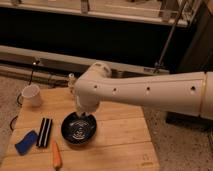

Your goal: Move the arm in a circular motion

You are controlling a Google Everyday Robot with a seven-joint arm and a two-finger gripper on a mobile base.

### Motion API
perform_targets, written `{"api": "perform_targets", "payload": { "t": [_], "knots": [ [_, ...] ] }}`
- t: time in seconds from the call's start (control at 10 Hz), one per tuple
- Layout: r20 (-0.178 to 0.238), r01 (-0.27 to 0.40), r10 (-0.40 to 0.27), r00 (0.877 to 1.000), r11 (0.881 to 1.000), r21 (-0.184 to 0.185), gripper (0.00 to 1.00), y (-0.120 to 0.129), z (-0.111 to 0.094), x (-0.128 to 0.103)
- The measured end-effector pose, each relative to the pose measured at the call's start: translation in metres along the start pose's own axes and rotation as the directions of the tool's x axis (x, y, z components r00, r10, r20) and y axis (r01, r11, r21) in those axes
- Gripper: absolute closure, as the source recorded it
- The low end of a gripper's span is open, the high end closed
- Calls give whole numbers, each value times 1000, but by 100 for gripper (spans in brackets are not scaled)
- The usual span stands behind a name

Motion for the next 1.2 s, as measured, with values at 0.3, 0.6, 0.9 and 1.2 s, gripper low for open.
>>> {"api": "perform_targets", "payload": {
  "t": [0.3, 0.6, 0.9, 1.2],
  "knots": [
    [-4, 222, -222, 975, 974, -36, 62, 79, -1, 39],
    [28, 450, -449, 893, 890, -68, 62, 164, -12, 28],
    [65, 603, -600, 798, 794, -78, 62, 229, -10, -65],
    [65, 553, -549, 833, 832, -51, 62, 163, 19, -196]
  ]
}}
